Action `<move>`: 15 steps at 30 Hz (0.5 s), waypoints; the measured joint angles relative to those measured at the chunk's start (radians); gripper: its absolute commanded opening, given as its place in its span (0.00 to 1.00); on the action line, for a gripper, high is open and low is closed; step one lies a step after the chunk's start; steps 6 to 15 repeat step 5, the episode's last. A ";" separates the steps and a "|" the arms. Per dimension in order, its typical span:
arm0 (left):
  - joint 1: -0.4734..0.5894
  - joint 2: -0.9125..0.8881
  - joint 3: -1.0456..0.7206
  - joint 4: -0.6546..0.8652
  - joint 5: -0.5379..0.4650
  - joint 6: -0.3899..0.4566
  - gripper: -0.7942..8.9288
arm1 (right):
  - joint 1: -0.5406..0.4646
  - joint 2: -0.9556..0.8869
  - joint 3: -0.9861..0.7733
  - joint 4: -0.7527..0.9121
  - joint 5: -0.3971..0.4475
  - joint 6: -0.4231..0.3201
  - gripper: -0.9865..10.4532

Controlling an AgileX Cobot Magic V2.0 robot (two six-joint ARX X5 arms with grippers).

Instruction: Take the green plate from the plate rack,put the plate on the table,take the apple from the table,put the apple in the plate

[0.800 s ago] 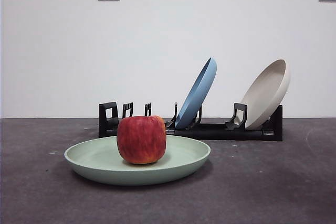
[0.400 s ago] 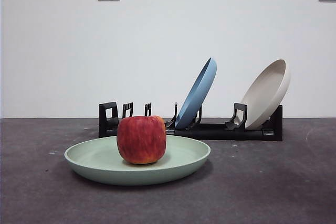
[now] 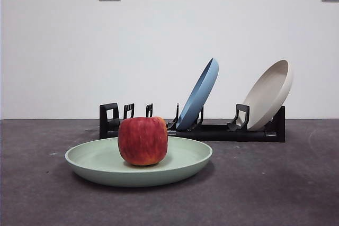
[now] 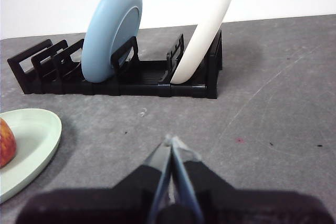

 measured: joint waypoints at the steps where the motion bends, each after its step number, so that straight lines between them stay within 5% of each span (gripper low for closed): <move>1: 0.000 0.000 0.000 0.000 0.000 0.000 0.08 | 0.000 0.000 0.000 0.000 0.000 0.000 0.09; 15: 0.000 0.000 0.000 0.000 0.000 0.000 0.08 | 0.000 0.000 0.000 0.000 0.000 0.000 0.09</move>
